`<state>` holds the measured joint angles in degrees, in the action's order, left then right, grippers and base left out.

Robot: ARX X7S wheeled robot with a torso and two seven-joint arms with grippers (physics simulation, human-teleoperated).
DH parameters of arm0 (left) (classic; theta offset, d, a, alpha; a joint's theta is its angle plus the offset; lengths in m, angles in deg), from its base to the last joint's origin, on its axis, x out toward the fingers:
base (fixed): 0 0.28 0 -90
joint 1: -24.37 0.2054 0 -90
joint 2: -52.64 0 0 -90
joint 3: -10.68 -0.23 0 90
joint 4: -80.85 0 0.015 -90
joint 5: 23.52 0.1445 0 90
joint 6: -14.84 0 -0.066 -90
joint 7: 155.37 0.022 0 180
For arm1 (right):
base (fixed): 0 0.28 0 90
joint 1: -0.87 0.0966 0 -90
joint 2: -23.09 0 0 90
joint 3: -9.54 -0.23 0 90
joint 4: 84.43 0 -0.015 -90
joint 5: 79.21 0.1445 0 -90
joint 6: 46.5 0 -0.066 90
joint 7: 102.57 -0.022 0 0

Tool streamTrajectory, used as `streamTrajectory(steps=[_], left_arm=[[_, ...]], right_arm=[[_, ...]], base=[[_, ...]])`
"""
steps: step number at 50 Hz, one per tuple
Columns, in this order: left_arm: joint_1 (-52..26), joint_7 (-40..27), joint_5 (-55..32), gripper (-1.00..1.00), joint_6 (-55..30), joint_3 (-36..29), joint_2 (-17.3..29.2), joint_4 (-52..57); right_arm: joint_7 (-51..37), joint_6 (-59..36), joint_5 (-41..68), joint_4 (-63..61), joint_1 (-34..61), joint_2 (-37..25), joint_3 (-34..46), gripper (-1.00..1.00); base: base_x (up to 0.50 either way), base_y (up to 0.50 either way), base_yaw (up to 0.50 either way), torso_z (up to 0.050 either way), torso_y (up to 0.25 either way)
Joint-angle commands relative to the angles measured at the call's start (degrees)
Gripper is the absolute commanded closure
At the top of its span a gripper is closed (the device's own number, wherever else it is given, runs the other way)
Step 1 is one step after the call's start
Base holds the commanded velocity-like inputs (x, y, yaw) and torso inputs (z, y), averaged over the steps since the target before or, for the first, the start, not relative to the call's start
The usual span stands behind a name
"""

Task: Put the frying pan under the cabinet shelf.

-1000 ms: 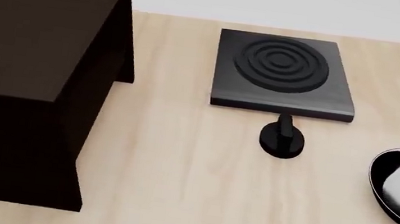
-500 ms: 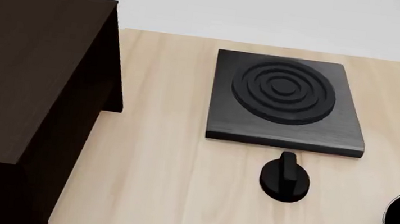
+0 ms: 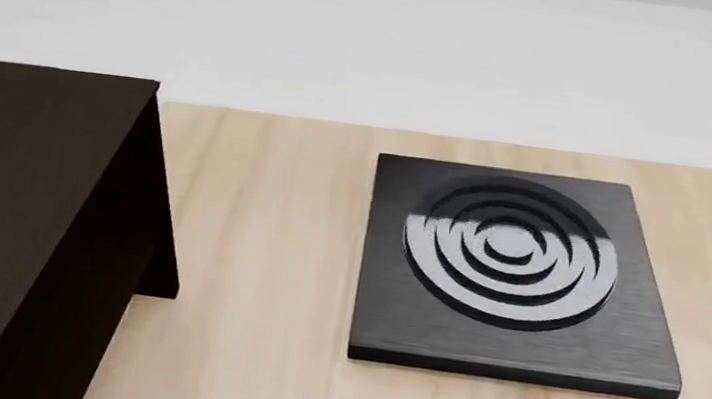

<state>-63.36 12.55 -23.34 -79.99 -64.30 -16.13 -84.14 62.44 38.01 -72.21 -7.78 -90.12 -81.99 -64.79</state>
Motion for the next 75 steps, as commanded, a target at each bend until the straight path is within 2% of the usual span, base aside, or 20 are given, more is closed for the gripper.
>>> streamTrajectory(steps=[1,28,33,54,56,75], left_arm=[[0.00,0.00,0.00,-1.00,0.00,0.00,0.00,0.00],[0.00,0.00,0.00,-1.00,0.00,0.00,0.00,0.00],[0.00,0.00,0.00,-1.00,0.00,0.00,0.00,0.00],[0.00,0.00,0.00,-1.00,0.00,0.00,0.00,0.00],[0.00,0.00,0.00,-1.00,0.00,0.00,0.00,0.00],[0.00,0.00,0.00,-1.00,0.00,0.00,0.00,0.00]], right_arm=[[-0.41,0.17,0.34,-0.43,-0.35,-0.35,-0.07,-1.00],[-0.78,-0.46,0.39,-1.42,-0.09,-1.05,0.89,-1.00],[-2.36,-3.66,0.60,-1.25,0.21,-0.93,-0.04,-1.00],[-9.45,-15.72,4.68,-18.49,-12.69,-6.74,-10.61,-1.00],[-10.42,-19.05,4.36,-20.89,-14.07,-7.72,-11.08,-1.00],[-13.95,-25.70,5.36,-26.96,-22.76,-9.78,-16.42,-1.00]], base=[[0.50,0.00,0.00,0.000,0.000],[0.50,0.00,0.00,0.000,0.000],[0.47,0.00,0.00,0.000,0.000],[0.00,0.00,0.00,0.000,0.000],[0.00,0.00,0.00,0.000,0.000],[0.00,0.00,0.00,0.000,0.000]])
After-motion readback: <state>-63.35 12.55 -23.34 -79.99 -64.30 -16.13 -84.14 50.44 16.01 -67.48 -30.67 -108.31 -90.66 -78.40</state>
